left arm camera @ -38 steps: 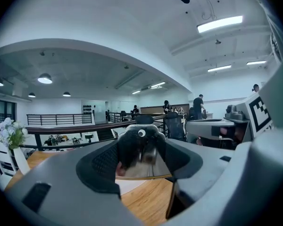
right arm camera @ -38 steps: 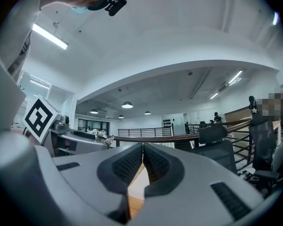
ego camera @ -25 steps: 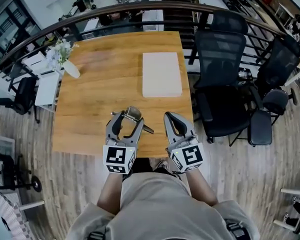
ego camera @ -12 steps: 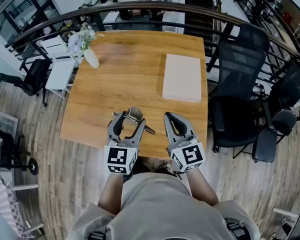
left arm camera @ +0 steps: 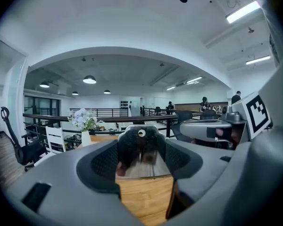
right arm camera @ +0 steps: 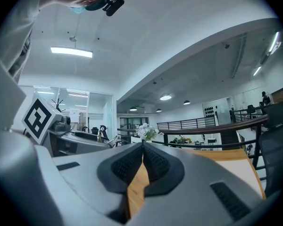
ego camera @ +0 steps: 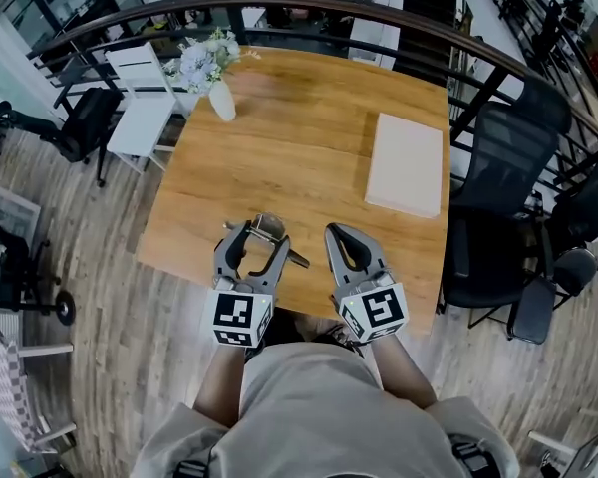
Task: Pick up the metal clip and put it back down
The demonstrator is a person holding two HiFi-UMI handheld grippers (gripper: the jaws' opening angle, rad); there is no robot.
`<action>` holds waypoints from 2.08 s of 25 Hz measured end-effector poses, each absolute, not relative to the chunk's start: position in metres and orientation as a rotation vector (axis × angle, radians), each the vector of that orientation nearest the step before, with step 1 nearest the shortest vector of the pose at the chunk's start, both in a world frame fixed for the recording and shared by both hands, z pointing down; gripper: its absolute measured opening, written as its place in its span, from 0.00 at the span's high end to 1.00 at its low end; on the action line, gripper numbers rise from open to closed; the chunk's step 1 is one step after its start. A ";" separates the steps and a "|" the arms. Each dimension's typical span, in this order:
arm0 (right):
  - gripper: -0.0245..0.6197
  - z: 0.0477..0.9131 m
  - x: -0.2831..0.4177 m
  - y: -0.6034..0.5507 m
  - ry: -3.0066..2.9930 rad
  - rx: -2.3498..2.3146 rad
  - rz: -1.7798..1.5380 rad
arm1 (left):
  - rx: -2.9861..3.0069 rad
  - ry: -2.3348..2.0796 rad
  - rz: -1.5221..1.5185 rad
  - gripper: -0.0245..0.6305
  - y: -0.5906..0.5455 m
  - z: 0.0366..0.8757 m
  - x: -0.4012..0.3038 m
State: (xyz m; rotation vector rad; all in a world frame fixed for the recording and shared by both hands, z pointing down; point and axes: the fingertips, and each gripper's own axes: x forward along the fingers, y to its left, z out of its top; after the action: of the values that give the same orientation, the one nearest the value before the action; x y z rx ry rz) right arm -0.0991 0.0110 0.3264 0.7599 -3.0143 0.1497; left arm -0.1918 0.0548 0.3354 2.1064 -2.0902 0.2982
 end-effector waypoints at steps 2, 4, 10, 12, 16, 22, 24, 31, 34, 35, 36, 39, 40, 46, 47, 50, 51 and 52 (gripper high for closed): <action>0.92 0.327 -0.116 0.011 -3.008 0.756 0.152 | 2.098 -2.095 0.296 0.50 0.056 0.335 -0.210; 0.92 0.326 -0.136 0.010 -3.002 0.740 0.142 | 2.090 -2.097 0.292 0.50 0.056 0.335 -0.230; 0.92 0.330 -0.214 0.007 -2.984 0.715 0.128 | 2.095 -2.098 0.259 0.50 0.051 0.335 -0.303; 0.92 0.334 -0.243 0.005 -2.981 0.700 0.124 | 2.090 -2.094 0.261 0.50 0.048 0.339 -0.330; 0.92 0.341 -0.286 0.002 -2.969 0.687 0.126 | 2.075 -2.090 0.292 0.50 0.044 0.348 -0.373; 0.92 0.350 -0.337 0.014 -2.938 0.697 0.170 | 2.080 -2.047 0.320 0.50 0.054 0.352 -0.425; 0.92 0.352 -0.354 0.020 -2.929 0.688 0.179 | 2.081 -2.034 0.337 0.50 0.057 0.353 -0.441; 0.92 0.373 -0.353 0.017 -2.872 0.703 0.229 | 2.047 -1.977 0.379 0.50 0.059 0.377 -0.447; 0.92 0.382 -0.352 0.009 -2.860 0.725 0.251 | 2.037 -1.959 0.415 0.50 0.057 0.388 -0.451; 0.92 0.386 -0.352 0.005 -2.855 0.730 0.255 | 2.037 -1.955 0.430 0.50 0.055 0.392 -0.452; 0.92 0.390 -0.352 0.002 -2.849 0.734 0.264 | 2.038 -1.951 0.444 0.50 0.052 0.395 -0.452; 0.92 0.404 -0.355 -0.007 -2.838 0.711 0.287 | 2.049 -1.934 0.490 0.50 0.043 0.404 -0.454; 0.92 0.408 -0.356 -0.011 -2.836 0.703 0.292 | 2.056 -1.928 0.508 0.50 0.038 0.405 -0.454; 0.92 0.423 -0.360 -0.039 -2.821 0.681 0.306 | 2.084 -1.876 0.637 0.50 0.008 0.419 -0.459; 0.92 0.427 -0.359 -0.044 -2.811 0.678 0.291 | 2.089 -1.867 0.659 0.50 0.003 0.421 -0.459; 0.92 0.439 -0.353 -0.062 -2.805 0.703 0.285 | 2.119 -1.819 0.747 0.50 -0.018 0.432 -0.456; 0.92 0.442 -0.351 -0.069 -2.807 0.717 0.297 | 2.134 -1.797 0.779 0.50 -0.026 0.436 -0.454; 0.92 0.446 -0.348 -0.077 -2.810 0.727 0.298 | 2.147 -1.776 0.805 0.50 -0.035 0.441 -0.452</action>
State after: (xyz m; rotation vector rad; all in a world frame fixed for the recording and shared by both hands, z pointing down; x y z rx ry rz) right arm -0.3480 -0.0769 0.4460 0.7269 -2.8104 0.2981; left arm -0.4521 -0.0354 0.4407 2.1474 -1.7760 0.8046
